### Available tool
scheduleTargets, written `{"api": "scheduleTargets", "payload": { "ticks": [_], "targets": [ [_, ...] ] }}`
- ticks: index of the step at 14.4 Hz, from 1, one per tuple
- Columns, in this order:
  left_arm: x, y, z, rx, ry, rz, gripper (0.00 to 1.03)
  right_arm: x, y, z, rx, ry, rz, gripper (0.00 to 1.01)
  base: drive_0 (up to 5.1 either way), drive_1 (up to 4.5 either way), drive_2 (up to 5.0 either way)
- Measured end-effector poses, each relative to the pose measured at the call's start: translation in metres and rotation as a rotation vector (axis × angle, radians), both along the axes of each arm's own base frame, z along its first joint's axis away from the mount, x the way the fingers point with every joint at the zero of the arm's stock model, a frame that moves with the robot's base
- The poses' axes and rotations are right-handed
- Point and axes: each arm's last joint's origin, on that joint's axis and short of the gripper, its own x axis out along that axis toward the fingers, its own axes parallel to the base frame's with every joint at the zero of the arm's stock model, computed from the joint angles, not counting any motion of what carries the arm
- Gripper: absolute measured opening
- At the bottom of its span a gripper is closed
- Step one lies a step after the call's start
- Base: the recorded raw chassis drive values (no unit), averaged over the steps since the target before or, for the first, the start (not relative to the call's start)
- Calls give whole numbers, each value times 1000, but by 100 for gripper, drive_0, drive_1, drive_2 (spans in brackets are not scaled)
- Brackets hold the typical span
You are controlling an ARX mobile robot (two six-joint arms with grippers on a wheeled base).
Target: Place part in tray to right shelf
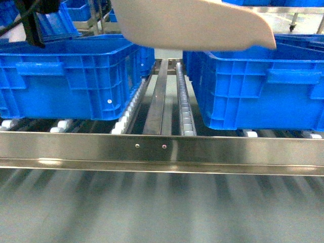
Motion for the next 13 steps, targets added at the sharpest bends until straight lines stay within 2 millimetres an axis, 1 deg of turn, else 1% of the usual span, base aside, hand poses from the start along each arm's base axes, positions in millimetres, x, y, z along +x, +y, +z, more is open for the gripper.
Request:
{"api": "scheduleTargets", "payload": {
  "ticks": [2,3,4,5,7,8,9,10,11,12,13],
  "targets": [
    [1,15,17,-27,-21,76,12,0,0,0,0,0,0,98,0,0,0],
    [5,29,26,-40,14,159,12,0,0,0,0,0,0,98,0,0,0],
    [9,51,39,-50,50,274,12,0,0,0,0,0,0,98,0,0,0],
    [11,69,48,-51,47,343,12,0,0,0,0,0,0,98,0,0,0],
    [17,99,70,-6,24,484,12,0,0,0,0,0,0,98,0,0,0],
    [30,116,85,24,22,580,12,0,0,0,0,0,0,98,0,0,0],
    [55,124,92,60,79,705,12,0,0,0,0,0,0,98,0,0,0],
    [83,120,86,150,151,823,12,0,0,0,0,0,0,98,0,0,0],
    [103,115,78,263,223,897,12,0,0,0,0,0,0,98,0,0,0],
    [112,112,77,332,240,907,12,0,0,0,0,0,0,98,0,0,0],
    [111,113,81,356,233,912,12,0,0,0,0,0,0,98,0,0,0]
  ]
}}
